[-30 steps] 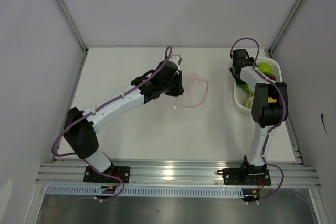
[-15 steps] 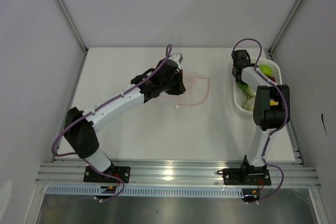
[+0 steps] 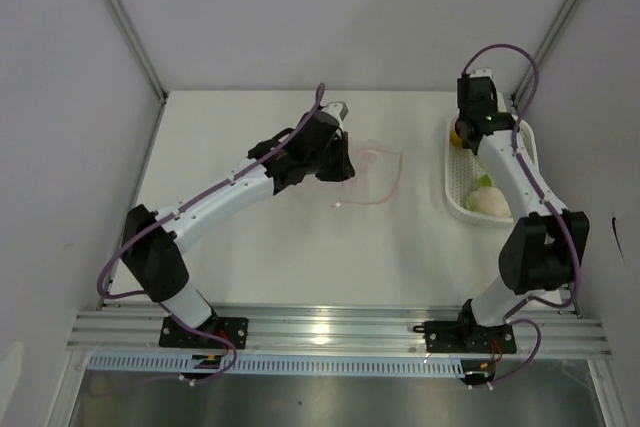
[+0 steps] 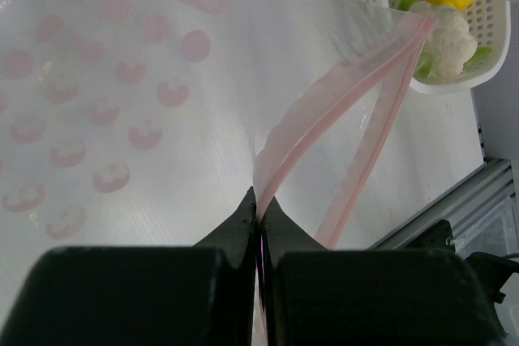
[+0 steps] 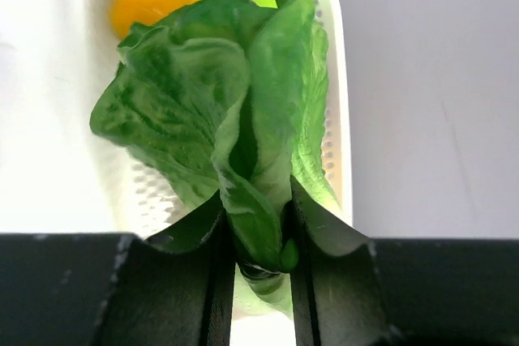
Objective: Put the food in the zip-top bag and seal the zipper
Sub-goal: Pick up the fake vegetable from the bin, then place the fake vegetable in the zipper food storage bag.
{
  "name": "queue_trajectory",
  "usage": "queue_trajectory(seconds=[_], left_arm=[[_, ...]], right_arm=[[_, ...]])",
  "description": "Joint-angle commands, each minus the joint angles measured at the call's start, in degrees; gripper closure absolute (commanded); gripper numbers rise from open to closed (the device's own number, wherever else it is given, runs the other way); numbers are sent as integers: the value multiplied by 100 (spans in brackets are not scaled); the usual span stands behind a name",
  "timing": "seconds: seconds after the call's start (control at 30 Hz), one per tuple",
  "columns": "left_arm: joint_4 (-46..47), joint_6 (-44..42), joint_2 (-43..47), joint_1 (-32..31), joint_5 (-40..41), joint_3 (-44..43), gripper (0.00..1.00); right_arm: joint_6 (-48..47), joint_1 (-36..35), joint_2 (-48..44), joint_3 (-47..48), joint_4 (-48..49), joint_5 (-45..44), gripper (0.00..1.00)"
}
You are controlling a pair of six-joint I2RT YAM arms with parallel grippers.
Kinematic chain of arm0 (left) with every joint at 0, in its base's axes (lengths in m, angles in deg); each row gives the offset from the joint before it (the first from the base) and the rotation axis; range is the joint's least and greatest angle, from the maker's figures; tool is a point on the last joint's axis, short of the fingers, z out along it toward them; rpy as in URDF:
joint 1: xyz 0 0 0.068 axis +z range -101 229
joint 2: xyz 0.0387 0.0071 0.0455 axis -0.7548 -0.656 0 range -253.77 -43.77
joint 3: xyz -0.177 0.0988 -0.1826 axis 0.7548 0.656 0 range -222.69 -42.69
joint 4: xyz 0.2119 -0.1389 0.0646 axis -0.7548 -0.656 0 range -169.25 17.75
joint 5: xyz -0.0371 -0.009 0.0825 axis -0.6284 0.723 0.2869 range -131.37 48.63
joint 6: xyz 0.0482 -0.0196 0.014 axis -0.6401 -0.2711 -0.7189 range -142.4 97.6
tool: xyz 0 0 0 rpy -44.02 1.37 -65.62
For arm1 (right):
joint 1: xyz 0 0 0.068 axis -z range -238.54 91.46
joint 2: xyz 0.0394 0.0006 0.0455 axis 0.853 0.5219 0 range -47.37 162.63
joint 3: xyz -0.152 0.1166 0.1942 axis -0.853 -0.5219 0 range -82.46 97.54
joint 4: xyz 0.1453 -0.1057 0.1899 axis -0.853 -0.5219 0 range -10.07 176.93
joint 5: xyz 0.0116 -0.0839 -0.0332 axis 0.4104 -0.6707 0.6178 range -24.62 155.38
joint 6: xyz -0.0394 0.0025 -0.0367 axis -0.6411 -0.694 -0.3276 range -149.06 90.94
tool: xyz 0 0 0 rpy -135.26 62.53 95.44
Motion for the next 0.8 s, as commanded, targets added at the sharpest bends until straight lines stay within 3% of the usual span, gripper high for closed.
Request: queue_trajectory(seconds=[0.0, 0.13, 0.33, 0.47, 0.67, 0.77], left_arm=[[-4, 250, 9, 46, -157, -377, 99], [-126, 426, -87, 54, -306, -605, 99], [75, 900, -96, 46, -561, -536, 99], [356, 1234, -184, 46, -877, -448, 99], [506, 1656, -404, 54, -1326, -536, 99], [515, 1718, -448, 54, -1449, -597, 99]], right_arm=[[1156, -139, -950, 121, -254, 371, 100], [2587, -174, -1909, -334, -63, 2047, 100], [4531, -375, -3631, -1591, 1042, 3431, 100], [5315, -1130, -4695, -2785, 1845, 3065, 100], [5203, -2098, -5723, -3921, 3496, 3283, 100], [4913, -2493, -6076, -4238, 3956, 2915, 100]])
